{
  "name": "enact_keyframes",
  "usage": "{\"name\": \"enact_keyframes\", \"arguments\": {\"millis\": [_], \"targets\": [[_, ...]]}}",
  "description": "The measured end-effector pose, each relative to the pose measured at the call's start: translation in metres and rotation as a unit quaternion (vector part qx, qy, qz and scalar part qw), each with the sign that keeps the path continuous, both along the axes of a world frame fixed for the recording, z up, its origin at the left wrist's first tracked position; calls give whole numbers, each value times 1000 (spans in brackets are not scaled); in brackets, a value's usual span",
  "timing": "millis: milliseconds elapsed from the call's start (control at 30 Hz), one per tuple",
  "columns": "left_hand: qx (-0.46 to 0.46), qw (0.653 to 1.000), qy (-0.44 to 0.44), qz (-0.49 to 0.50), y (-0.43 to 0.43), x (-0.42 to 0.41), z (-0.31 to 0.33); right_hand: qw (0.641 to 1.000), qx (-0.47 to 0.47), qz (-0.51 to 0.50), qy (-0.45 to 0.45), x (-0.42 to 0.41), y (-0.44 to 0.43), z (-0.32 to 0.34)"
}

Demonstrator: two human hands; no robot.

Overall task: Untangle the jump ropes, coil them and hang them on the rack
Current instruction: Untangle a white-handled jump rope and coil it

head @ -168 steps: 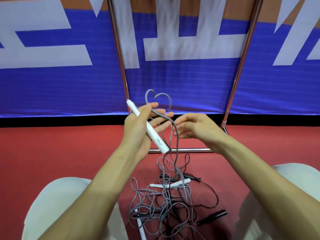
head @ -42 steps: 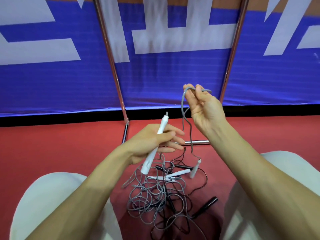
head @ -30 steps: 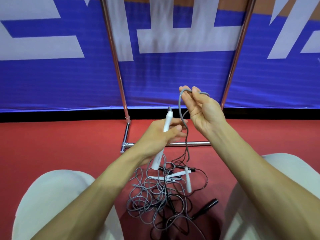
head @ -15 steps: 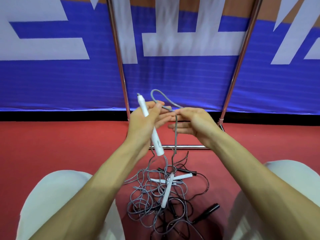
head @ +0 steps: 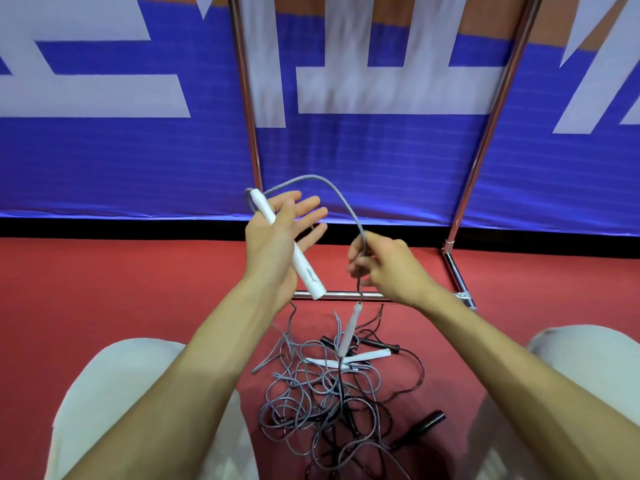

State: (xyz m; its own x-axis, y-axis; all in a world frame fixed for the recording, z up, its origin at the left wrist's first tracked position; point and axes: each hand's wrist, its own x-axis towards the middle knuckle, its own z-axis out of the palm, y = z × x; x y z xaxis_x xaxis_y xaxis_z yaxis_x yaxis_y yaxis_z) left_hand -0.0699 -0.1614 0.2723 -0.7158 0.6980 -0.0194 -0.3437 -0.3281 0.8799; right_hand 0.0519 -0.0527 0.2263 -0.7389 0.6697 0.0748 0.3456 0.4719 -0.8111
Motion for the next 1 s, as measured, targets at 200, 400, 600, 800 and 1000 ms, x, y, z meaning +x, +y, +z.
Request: {"name": "enact_keyframes", "arguments": {"millis": [200, 400, 600, 800, 1000], "targets": [[-168, 970, 139, -107, 4, 16, -15, 980, -112, -64, 150, 5, 3, 19], [-218, 926, 218, -218, 5, 25, -23, 949, -159, -81, 260, 11, 9, 30], [-230, 919, 287, -144, 10, 25, -30, 950, -126, -124, 256, 6, 12, 27], [-121, 986, 98, -67, 10, 20, -15, 968, -173, -85, 162, 7, 10, 25], [-41, 999, -17, -10, 3, 7, -3, 988, -123, 40, 90, 5, -2, 24]]}}
